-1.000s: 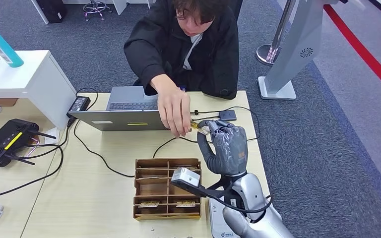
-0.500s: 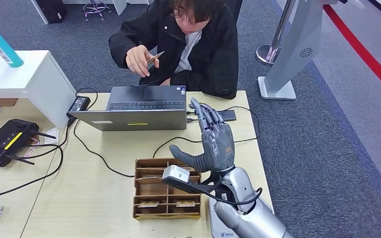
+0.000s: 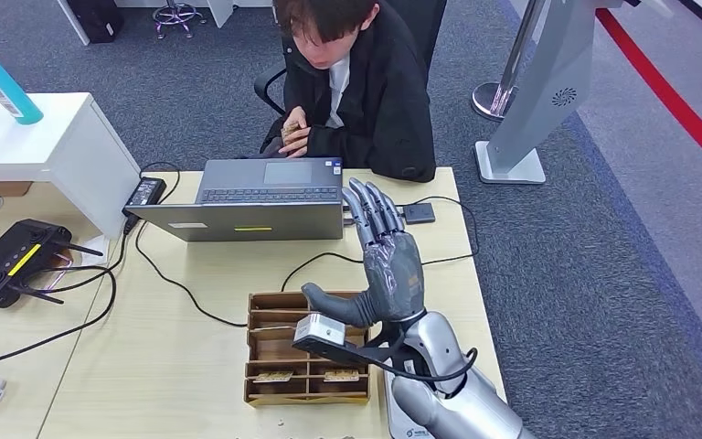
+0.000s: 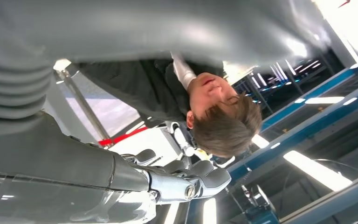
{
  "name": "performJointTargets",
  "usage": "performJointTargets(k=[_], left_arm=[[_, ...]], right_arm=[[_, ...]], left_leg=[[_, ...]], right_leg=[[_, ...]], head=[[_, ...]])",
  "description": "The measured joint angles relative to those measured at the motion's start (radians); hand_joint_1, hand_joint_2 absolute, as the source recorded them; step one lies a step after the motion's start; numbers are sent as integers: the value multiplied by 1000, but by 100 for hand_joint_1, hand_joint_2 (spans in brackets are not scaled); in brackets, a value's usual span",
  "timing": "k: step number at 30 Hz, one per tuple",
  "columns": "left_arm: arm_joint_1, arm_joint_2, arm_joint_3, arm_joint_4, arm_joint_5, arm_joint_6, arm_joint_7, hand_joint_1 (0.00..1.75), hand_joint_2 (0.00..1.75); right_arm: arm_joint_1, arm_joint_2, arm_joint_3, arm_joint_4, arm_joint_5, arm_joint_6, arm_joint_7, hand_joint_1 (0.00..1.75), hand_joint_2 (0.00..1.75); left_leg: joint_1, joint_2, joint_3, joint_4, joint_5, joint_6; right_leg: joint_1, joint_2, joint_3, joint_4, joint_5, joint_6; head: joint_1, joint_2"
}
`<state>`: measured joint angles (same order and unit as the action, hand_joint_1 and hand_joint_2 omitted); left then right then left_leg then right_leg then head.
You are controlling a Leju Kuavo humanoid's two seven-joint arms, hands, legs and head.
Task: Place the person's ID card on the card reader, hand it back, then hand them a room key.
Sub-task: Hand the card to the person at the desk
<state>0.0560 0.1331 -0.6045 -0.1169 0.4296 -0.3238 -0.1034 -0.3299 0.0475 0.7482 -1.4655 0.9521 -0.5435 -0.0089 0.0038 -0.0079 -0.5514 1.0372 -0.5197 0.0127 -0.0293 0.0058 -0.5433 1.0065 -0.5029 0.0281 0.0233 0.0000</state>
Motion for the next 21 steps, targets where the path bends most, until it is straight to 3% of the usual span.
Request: performJointTargets(k=[3, 4, 7, 9, 13, 19, 21], left_arm=[[-5, -14, 1, 5, -15, 74, -41, 0, 0], [-14, -32, 1, 6, -29, 169, -57, 0, 0], [-57, -116, -1, 0, -67, 579, -37, 0, 0], [-81, -161, -3, -9, -72, 723, -15, 0, 0], [-103, -202, -4, -16, -64, 707, -19, 0, 0], [-106, -216, -4, -17, -53, 698, -25, 0, 0], [-107, -220, -4, -17, -52, 698, -25, 0, 0]], right_arm=[[4, -2, 8, -10, -25, 2, -15, 0, 0], [12, -4, 10, -18, -31, 2, -19, 0, 0], [66, -22, 12, -58, -29, 0, -32, 0, 0], [107, -37, 13, -87, -23, -1, -43, 0, 0], [173, -64, 16, -134, -21, -7, -64, 0, 0], [236, -91, 17, -179, -21, -18, -80, 0, 0], [246, -98, 17, -186, -21, -17, -86, 0, 87]], left_leg=[[-1, 0, 4, 1, 0, 0], [-1, -1, 5, 1, 1, 1], [-2, -5, 6, 1, 2, 3], [-2, -5, 5, 1, 2, 3], [-2, -3, 6, 2, 2, 3], [-2, -3, 6, 2, 2, 3], [-2, -3, 6, 2, 2, 3]], right_leg=[[0, 0, -1, 0, 0, 0], [-1, -1, -1, 0, 0, 0], [-2, -6, 0, 0, 1, 1], [-3, -5, 1, -1, 2, 2], [-3, -2, 0, -1, 3, 3], [-2, -2, -1, -1, 3, 3], [-2, -2, -1, -1, 3, 3]], head=[[0, 0], [-1, 0], [0, 0], [0, 0], [0, 0], [0, 0], [0, 0]])
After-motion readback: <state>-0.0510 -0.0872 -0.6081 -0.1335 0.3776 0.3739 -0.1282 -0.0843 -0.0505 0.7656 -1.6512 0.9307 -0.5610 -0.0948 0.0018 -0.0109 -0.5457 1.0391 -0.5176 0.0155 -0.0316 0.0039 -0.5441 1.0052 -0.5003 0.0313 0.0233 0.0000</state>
